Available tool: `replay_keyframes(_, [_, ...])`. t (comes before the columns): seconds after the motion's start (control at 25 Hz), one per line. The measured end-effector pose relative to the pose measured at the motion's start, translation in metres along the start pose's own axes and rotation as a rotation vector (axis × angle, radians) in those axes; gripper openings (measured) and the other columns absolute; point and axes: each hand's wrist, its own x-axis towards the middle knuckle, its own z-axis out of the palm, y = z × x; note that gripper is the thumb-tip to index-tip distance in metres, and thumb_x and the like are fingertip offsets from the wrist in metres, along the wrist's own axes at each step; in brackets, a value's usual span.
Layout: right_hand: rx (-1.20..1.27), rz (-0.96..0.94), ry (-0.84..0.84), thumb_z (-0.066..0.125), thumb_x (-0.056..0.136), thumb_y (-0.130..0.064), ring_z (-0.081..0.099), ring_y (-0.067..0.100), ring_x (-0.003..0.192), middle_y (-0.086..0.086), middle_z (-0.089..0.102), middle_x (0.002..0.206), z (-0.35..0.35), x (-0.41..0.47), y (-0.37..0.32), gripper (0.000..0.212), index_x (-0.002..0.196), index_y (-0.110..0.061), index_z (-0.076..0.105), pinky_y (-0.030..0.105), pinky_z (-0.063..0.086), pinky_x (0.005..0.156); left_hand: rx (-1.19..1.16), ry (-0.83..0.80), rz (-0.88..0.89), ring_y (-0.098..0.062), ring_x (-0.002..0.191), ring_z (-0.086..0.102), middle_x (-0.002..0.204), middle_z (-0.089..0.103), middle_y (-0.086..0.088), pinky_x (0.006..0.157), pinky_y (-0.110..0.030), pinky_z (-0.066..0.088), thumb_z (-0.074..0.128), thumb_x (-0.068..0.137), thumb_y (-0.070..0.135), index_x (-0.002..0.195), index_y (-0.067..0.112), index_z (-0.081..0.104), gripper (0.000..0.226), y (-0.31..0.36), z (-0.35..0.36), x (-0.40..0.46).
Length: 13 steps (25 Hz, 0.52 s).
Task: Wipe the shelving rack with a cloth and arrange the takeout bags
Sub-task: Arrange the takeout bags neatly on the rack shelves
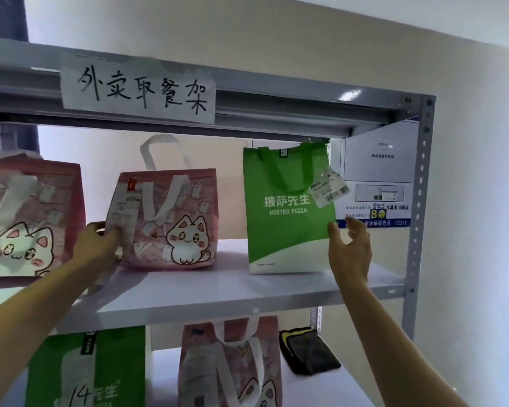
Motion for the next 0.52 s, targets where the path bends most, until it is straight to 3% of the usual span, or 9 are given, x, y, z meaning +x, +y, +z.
replay_keyframes(0.08, [0.006, -0.001, -0.062, 0.062, 0.099, -0.037, 0.052, 0.019, 0.127, 0.005, 0.059, 0.139, 0.000, 0.011, 0.004, 0.046, 0.139, -0.017, 0.053, 0.038, 0.039, 0.106, -0.031, -0.002, 0.011, -0.029, 0.073, 0.064, 0.111, 0.064, -0.013, 0.051, -0.037, 0.055, 0.059, 0.096, 0.033, 0.136, 0.009, 0.053, 0.047, 0.002, 0.002, -0.001])
replay_keyframes(0.2, [0.026, 0.020, -0.137, 0.060, 0.100, -0.039, 0.057, 0.024, 0.128, 0.005, 0.062, 0.139, 0.001, 0.028, 0.009, 0.045, 0.139, -0.016, 0.057, 0.044, 0.043, 0.108, -0.061, 0.019, 0.021, -0.021, 0.069, 0.062, 0.106, 0.063, -0.009, 0.042, -0.028, 0.050, 0.062, 0.094, 0.033, 0.137, 0.013, 0.053, 0.048, 0.004, 0.005, 0.000])
replay_keyframes(0.28, [0.071, 0.030, -0.190, 0.058, 0.101, -0.034, 0.067, 0.021, 0.110, 0.007, 0.070, 0.126, 0.001, 0.037, 0.012, 0.035, 0.128, -0.013, 0.067, 0.043, 0.054, 0.095, -0.096, 0.050, -0.004, -0.025, 0.073, 0.063, 0.108, 0.065, -0.011, 0.045, -0.029, 0.049, 0.064, 0.094, 0.031, 0.133, 0.013, 0.056, 0.044, 0.003, 0.006, 0.003])
replay_keyframes(0.36, [0.102, 0.026, -0.216, 0.056, 0.103, -0.028, 0.067, 0.014, 0.087, 0.006, 0.075, 0.105, 0.001, 0.040, 0.015, 0.027, 0.116, -0.010, 0.072, 0.032, 0.054, 0.077, -0.170, 0.062, -0.026, -0.027, 0.076, 0.065, 0.107, 0.067, -0.013, 0.049, -0.030, 0.052, 0.065, 0.094, 0.027, 0.127, 0.013, 0.060, 0.037, 0.001, 0.010, 0.003])
replay_keyframes(0.44, [0.080, 0.012, -0.176, 0.055, 0.104, -0.025, 0.064, 0.015, 0.082, 0.002, 0.072, 0.095, -0.002, 0.041, 0.017, 0.025, 0.113, -0.011, 0.073, 0.032, 0.052, 0.074, -0.263, 0.053, -0.042, -0.031, 0.078, 0.069, 0.104, 0.070, -0.015, 0.059, -0.039, 0.060, 0.066, 0.094, 0.022, 0.121, 0.016, 0.063, 0.028, 0.000, 0.017, -0.003])
replay_keyframes(0.52, [0.057, 0.017, -0.092, 0.054, 0.104, -0.024, 0.061, 0.014, 0.078, 0.001, 0.070, 0.091, -0.010, 0.041, 0.018, 0.022, 0.110, -0.013, 0.072, 0.033, 0.050, 0.073, -0.298, 0.051, -0.049, -0.035, 0.086, 0.069, 0.107, 0.071, -0.018, 0.078, -0.052, 0.059, 0.065, 0.094, 0.018, 0.117, 0.017, 0.064, 0.024, 0.002, 0.027, -0.012])
